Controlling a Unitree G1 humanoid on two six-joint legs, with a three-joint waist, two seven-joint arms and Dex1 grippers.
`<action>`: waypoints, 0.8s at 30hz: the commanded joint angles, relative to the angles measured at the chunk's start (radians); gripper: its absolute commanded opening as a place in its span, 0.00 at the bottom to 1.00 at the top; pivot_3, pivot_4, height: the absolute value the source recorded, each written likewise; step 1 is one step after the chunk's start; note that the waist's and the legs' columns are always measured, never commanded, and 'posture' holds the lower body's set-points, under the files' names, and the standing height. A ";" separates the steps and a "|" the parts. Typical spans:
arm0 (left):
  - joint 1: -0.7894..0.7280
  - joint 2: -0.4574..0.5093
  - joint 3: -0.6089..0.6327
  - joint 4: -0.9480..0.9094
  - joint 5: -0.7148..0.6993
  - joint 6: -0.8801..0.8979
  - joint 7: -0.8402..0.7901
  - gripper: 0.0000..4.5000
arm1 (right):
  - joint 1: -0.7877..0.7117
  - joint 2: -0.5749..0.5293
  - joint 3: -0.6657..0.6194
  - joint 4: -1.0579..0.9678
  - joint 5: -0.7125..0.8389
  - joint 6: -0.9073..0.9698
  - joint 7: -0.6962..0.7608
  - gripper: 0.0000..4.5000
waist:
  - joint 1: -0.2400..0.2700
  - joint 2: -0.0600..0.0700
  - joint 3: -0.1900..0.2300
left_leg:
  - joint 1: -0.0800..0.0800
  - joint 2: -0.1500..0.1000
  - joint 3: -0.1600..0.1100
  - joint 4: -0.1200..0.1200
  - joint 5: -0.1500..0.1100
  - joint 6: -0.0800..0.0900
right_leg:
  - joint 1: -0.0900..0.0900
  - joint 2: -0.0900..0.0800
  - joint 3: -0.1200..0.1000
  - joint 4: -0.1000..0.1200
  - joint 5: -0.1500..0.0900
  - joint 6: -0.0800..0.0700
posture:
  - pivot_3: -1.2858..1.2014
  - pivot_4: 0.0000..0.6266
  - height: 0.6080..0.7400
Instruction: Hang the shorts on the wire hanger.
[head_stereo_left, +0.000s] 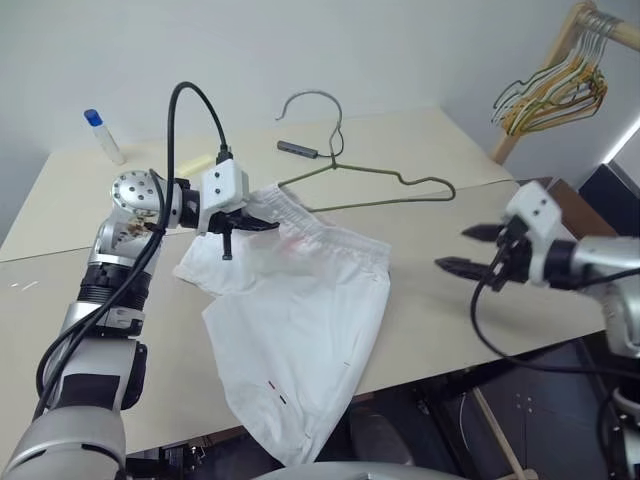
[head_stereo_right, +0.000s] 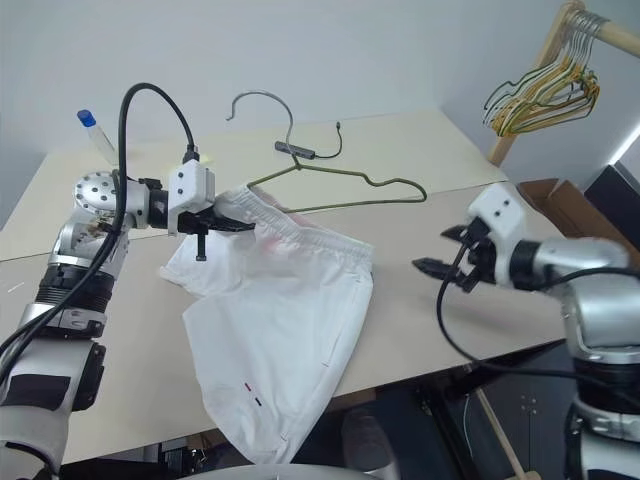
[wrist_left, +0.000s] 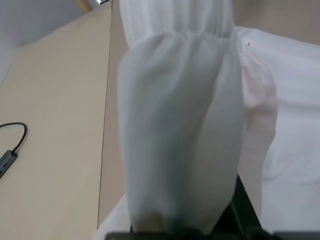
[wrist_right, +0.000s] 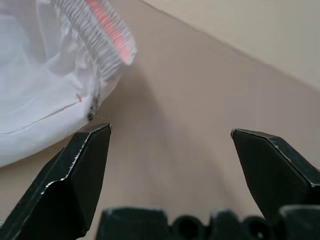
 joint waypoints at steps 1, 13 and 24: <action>-0.012 0.013 0.031 -0.035 -0.022 0.018 0.014 0.00 | -0.010 0.171 0.009 0.003 0.063 0.014 -0.129 0.99 | -0.004 0.001 0.000 | 0.001 0.000 -0.001 0.000 0.000 0.000 | 0.000 0.001 0.000 0.000 0.000 0.000 | 0.43 0.00 1.00; 0.009 0.027 0.039 -0.075 -0.033 0.057 0.028 0.00 | -0.098 0.359 0.038 0.151 0.141 0.053 -0.247 0.65 | 0.010 0.001 0.000 | -0.003 -0.003 -0.007 0.000 0.000 0.000 | 0.000 -0.001 -0.002 0.001 0.000 0.000 | 0.44 0.00 1.00; 0.052 0.062 0.037 -0.069 -0.028 0.060 0.028 0.00 | -0.082 0.303 -0.022 0.059 0.269 0.095 -0.253 0.00 | 0.008 0.001 0.000 | -0.003 -0.003 -0.008 0.000 0.000 0.000 | 0.000 0.000 -0.002 0.001 0.000 0.000 | 0.44 0.00 1.00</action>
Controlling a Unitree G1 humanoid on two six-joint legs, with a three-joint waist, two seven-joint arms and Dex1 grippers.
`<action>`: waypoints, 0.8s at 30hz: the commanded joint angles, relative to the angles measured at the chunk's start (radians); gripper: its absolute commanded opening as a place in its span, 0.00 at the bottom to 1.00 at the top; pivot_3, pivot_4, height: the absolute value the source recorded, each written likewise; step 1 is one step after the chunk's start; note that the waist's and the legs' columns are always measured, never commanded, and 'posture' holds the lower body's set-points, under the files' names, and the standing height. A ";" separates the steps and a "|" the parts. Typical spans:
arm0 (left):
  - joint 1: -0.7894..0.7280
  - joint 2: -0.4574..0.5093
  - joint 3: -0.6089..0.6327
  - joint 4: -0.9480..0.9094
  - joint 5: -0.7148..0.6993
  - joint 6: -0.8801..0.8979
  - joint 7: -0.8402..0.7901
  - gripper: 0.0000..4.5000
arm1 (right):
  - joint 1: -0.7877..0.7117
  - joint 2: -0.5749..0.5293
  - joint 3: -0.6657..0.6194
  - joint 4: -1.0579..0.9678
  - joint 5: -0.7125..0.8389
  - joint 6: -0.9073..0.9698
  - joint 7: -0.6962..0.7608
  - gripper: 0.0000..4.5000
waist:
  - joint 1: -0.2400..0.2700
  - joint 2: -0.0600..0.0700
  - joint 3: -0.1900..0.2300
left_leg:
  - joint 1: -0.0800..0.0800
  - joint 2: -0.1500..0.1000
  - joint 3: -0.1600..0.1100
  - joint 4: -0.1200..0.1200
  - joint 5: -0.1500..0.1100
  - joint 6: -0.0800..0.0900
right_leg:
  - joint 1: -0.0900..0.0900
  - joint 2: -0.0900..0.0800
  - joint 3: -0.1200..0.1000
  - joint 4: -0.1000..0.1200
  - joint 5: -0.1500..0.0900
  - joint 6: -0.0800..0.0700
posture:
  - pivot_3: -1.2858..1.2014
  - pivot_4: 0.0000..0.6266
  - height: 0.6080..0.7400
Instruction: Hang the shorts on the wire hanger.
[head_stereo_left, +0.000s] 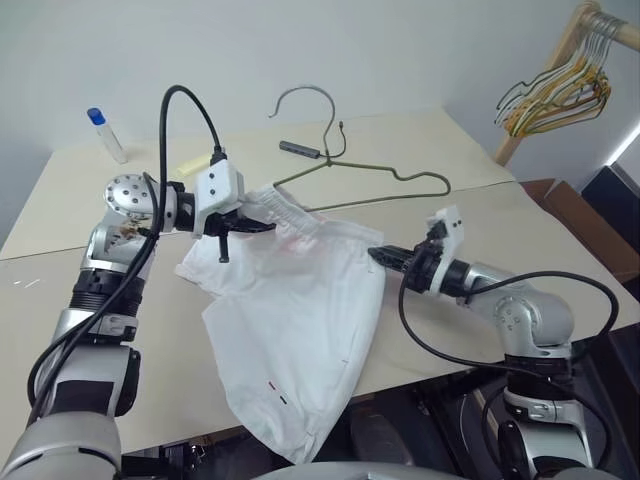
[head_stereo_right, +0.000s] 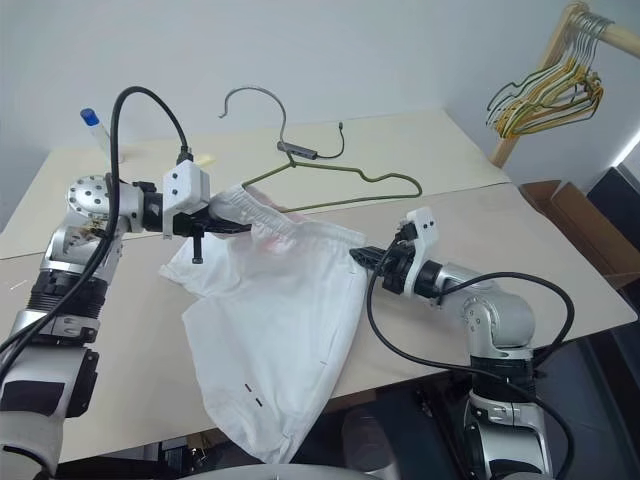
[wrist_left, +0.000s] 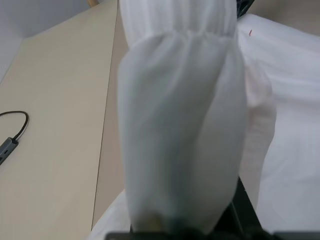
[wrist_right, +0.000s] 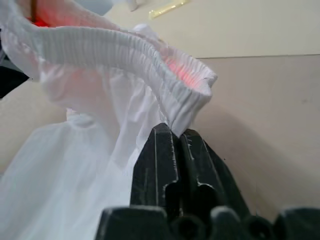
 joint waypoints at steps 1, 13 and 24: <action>0.018 0.035 0.033 -0.024 -0.009 0.007 0.007 0.00 | -0.013 -0.054 -0.074 -0.030 0.048 0.006 0.003 0.00 | 0.000 0.000 0.000 | 0.000 0.000 0.000 0.000 0.000 0.000 | 0.000 0.000 0.000 0.000 0.000 0.000 | 0.44 0.00 1.00; 0.089 0.152 0.020 0.020 0.036 -0.065 -0.037 0.00 | 0.006 -0.205 -0.141 -0.005 0.066 -0.039 0.024 0.00 | 0.001 0.000 0.000 | 0.000 0.000 0.001 0.000 0.000 0.000 | 0.000 0.000 0.000 -0.001 0.000 0.000 | 0.44 0.00 1.00; 0.082 0.179 -0.056 0.104 0.172 -0.173 -0.009 0.00 | -0.009 -0.289 -0.099 -0.038 0.040 -0.118 0.073 0.00 | 0.001 0.000 0.000 | 0.000 0.000 0.001 0.000 0.000 0.000 | 0.000 0.000 0.000 -0.001 0.000 0.000 | 0.43 0.00 1.00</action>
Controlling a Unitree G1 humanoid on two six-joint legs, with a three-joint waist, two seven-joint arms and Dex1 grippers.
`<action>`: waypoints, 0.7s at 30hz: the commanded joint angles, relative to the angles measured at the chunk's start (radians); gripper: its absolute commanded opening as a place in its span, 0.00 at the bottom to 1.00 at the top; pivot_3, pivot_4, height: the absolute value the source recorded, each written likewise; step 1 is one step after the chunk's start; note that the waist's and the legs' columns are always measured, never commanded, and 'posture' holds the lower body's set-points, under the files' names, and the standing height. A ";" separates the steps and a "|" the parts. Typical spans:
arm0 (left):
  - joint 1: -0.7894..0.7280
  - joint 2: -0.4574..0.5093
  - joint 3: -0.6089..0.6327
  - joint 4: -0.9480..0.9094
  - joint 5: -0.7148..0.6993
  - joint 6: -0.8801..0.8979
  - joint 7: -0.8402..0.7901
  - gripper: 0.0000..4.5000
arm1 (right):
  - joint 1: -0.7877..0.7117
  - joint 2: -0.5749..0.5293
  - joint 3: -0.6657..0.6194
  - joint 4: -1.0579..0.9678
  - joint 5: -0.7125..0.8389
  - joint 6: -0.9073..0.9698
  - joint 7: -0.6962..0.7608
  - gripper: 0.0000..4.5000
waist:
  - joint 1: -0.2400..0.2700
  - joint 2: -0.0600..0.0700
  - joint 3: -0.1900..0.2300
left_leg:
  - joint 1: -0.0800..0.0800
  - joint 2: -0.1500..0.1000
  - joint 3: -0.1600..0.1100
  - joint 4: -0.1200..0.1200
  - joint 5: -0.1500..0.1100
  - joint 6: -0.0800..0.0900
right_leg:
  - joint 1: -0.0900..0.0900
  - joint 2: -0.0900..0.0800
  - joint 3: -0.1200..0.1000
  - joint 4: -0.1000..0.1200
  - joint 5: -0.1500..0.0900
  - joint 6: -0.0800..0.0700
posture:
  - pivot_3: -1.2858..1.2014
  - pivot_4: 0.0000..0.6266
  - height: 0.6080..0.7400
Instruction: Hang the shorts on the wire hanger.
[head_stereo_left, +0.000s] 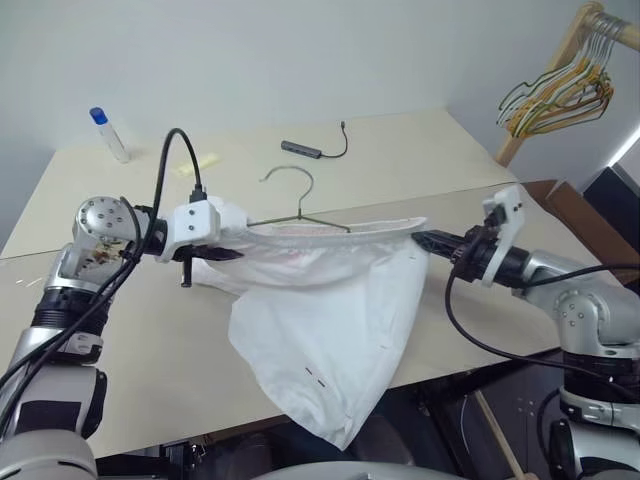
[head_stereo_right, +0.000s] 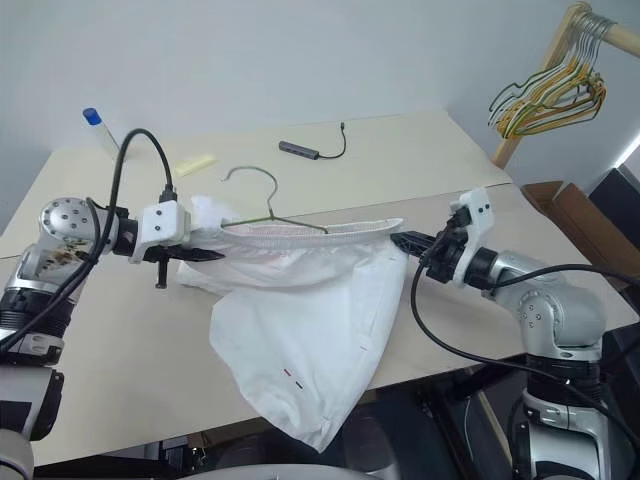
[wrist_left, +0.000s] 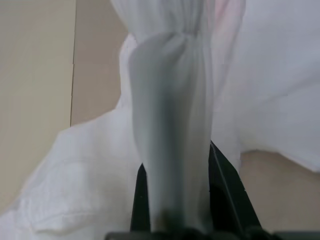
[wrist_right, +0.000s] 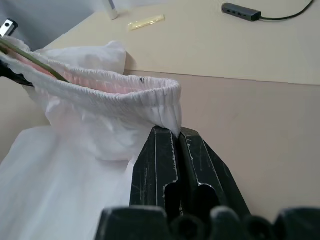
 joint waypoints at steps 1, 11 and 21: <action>-0.024 0.025 0.002 0.040 0.044 -0.015 0.024 0.00 | -0.016 -0.058 -0.002 -0.059 -0.032 -0.068 0.022 0.00 | 0.000 0.000 0.000 | 0.000 0.000 0.000 0.000 0.000 0.000 | 0.000 0.000 0.000 0.000 0.000 0.000 | 0.43 0.00 1.00; -0.129 -0.129 -0.021 0.094 0.076 0.021 0.111 0.00 | -0.021 -0.123 0.230 -0.246 -0.158 -0.207 0.099 0.25 | 0.001 0.000 0.000 | -0.002 0.000 0.000 0.000 0.000 0.000 | 0.000 0.000 0.000 -0.001 0.000 0.001 | 0.43 0.00 1.00; -0.156 -0.168 -0.001 0.103 0.082 0.034 0.161 0.00 | -0.008 -0.208 0.334 -0.186 -0.356 -0.353 0.135 0.99 | -0.005 0.000 0.000 | -0.001 0.000 0.000 0.000 0.000 0.000 | 0.000 0.000 0.000 -0.001 0.000 0.000 | 0.42 0.00 1.00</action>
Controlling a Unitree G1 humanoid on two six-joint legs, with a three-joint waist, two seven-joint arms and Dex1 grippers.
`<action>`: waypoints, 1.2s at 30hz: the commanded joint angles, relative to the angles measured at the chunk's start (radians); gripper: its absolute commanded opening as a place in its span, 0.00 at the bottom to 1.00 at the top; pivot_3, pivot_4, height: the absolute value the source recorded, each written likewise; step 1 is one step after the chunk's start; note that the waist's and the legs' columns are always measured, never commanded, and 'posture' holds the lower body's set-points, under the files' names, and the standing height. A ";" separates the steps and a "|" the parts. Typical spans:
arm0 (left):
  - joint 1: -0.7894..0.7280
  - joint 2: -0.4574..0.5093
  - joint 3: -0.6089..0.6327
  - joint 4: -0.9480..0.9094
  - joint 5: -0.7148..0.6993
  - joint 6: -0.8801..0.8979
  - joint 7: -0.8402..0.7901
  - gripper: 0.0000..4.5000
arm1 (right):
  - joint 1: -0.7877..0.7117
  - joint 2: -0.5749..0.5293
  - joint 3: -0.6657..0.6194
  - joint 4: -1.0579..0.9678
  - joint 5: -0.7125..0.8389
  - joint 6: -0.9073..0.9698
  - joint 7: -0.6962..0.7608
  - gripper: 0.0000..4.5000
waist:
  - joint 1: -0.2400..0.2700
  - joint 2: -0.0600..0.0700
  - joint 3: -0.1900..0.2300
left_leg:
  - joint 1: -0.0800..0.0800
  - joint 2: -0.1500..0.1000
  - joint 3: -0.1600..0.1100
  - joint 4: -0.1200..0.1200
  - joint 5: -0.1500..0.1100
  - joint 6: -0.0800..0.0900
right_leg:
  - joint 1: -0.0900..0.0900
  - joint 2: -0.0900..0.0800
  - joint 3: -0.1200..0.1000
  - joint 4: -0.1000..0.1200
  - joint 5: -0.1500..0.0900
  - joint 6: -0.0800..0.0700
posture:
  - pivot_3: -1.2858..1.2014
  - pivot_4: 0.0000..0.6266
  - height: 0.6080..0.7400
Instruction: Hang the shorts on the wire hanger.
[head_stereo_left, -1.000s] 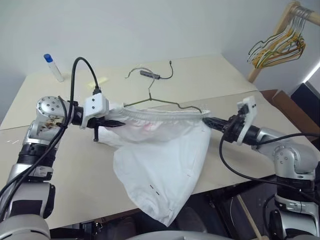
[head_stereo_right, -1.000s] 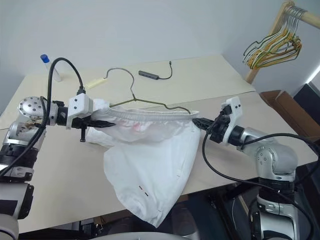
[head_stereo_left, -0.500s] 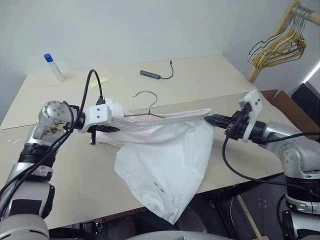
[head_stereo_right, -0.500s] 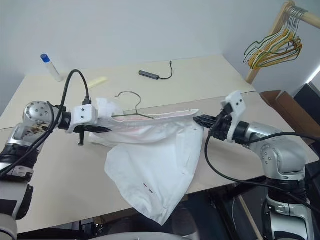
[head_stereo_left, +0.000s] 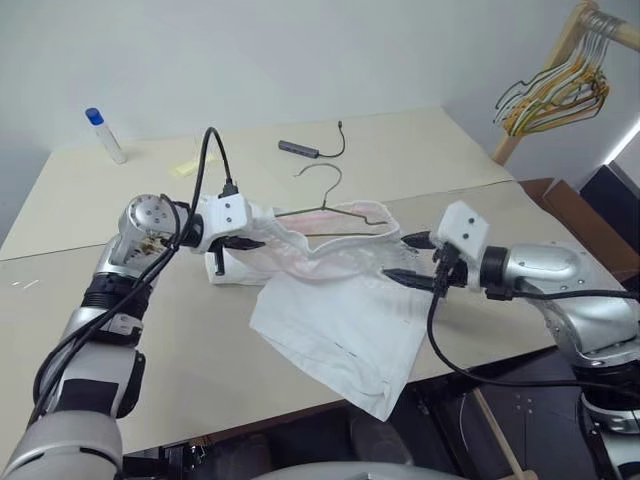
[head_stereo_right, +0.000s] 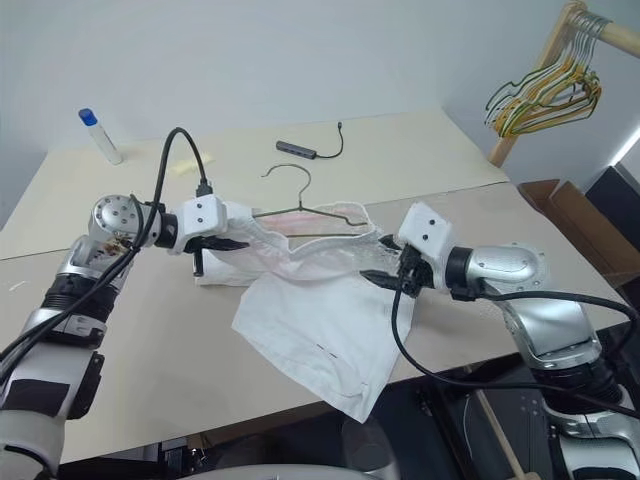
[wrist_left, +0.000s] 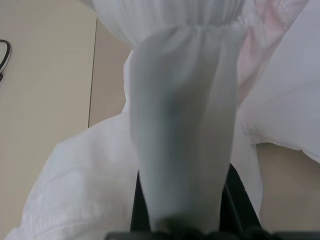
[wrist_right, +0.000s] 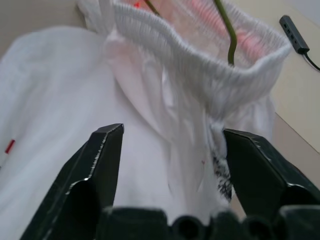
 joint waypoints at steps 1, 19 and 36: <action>-0.047 -0.011 0.035 -0.028 -0.031 0.015 0.019 0.00 | -0.008 -0.011 0.010 -0.005 -0.053 -0.079 0.012 0.99 | 0.001 0.000 0.000 | 0.000 0.000 0.000 0.000 0.000 0.000 | 0.000 0.000 0.000 0.000 0.000 0.000 | 0.42 0.00 1.00; -0.025 0.005 0.039 -0.113 -0.076 0.036 -0.021 0.00 | -0.224 -0.095 -0.188 0.303 0.110 -0.031 0.204 0.99 | -0.001 0.000 0.000 | 0.002 0.000 0.001 0.000 0.000 0.000 | 0.002 0.000 0.000 0.000 0.000 0.000 | 0.43 0.00 1.00; -0.020 0.000 0.030 -0.127 -0.079 0.033 -0.032 0.00 | -0.486 0.003 0.085 0.538 -0.094 -0.178 0.475 0.99 | -0.003 0.000 0.000 | 0.001 -0.001 -0.001 0.000 0.000 0.000 | 0.001 -0.001 0.000 0.002 0.000 0.000 | 0.43 0.00 1.00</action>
